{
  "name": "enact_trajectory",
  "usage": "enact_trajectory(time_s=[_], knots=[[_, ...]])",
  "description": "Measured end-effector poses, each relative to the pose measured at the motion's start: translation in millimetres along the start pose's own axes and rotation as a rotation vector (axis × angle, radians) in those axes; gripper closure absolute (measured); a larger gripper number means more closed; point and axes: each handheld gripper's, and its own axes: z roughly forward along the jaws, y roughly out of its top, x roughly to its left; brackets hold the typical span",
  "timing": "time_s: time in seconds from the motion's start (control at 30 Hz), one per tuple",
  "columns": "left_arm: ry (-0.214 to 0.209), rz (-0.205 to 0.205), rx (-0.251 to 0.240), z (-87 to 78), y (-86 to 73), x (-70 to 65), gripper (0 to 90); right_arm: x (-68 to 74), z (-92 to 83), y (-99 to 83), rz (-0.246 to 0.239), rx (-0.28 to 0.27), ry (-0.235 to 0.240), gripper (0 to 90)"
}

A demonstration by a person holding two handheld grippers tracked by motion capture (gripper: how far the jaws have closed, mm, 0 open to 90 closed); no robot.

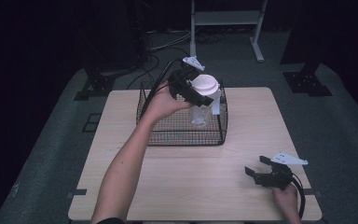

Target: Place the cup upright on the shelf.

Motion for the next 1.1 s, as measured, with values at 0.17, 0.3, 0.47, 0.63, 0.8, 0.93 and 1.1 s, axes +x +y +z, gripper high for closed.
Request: enact_trajectory(time_s=[0.17,0.3,0.47,0.63,0.8,0.93,1.1], knots=[[0.020,-0.020,0.003,11.6,-2.7,9.0,5.2,-0.4,0.0,-0.1,-0.005,-0.004,0.000,12.9],[0.055,-0.023,-0.012,19.6,-2.3,11.7,5.2,-0.5,-0.2,0.0,-0.004,-0.005,-0.001,12.9],[0.070,-0.032,0.003,27.8,-4.2,16.7,5.2,-0.3,-0.3,-0.1,-0.001,-0.007,-0.001,12.9],[0.103,-0.036,0.028,35.4,-10.0,21.2,5.2,-0.5,-0.4,0.0,-0.002,-0.008,0.001,12.9],[0.121,-0.054,0.057,45.8,-19.1,28.5,5.2,-0.4,-0.4,0.0,-0.002,-0.009,0.001,12.9],[0.123,-0.067,0.067,53.0,-26.8,32.0,5.2,-0.4,-0.3,0.2,-0.003,-0.011,0.001,12.9],[0.128,-0.114,0.087,62.6,-38.5,40.9,5.2,-0.4,-0.3,0.2,0.002,-0.012,0.002,12.9]])
